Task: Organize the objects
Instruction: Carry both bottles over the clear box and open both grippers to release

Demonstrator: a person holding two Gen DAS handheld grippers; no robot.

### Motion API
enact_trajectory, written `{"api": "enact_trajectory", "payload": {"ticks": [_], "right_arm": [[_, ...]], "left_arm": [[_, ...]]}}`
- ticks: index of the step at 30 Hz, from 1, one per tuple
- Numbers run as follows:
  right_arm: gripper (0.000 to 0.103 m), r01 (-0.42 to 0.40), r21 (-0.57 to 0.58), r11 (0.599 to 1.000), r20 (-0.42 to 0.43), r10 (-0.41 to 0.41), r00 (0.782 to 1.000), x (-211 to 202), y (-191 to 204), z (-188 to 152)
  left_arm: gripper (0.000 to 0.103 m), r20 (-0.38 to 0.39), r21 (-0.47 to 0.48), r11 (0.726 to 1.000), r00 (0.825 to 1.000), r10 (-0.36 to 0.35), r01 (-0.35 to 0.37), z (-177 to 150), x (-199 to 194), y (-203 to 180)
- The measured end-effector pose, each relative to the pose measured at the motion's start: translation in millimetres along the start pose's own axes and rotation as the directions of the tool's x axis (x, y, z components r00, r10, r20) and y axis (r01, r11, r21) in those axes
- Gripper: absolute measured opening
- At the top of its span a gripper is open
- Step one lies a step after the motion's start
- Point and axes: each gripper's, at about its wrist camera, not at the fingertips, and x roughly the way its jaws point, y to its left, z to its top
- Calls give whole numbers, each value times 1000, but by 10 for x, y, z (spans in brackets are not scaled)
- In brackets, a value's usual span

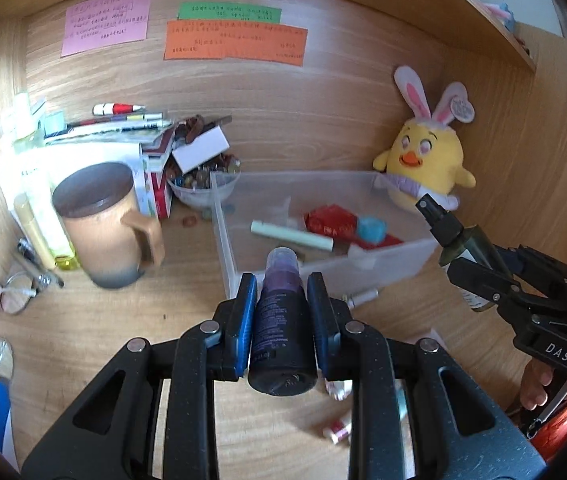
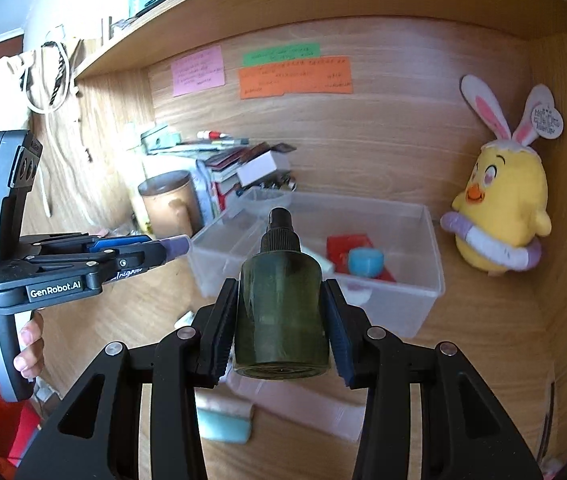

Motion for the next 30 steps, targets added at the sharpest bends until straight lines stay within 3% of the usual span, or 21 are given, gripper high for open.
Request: {"api": "enact_trajectory", "payload": {"ticks": [10,22,30], "right_arm": [[38,60,-6,998,14,-60,998,256,-132,346],[38,56,29,998,-79,-53,995,860,-303,567],[38,60,51,997,-144,-52,988,1211,-398,472]], "left_arm": [[25,2,15,1000,1000,-23,23,305,274,-37],[25,-59,-5,1000,998,-25,25,518,783,-6],[25,-91,-15,1000,996,-5,3,471,1073,25]]}}
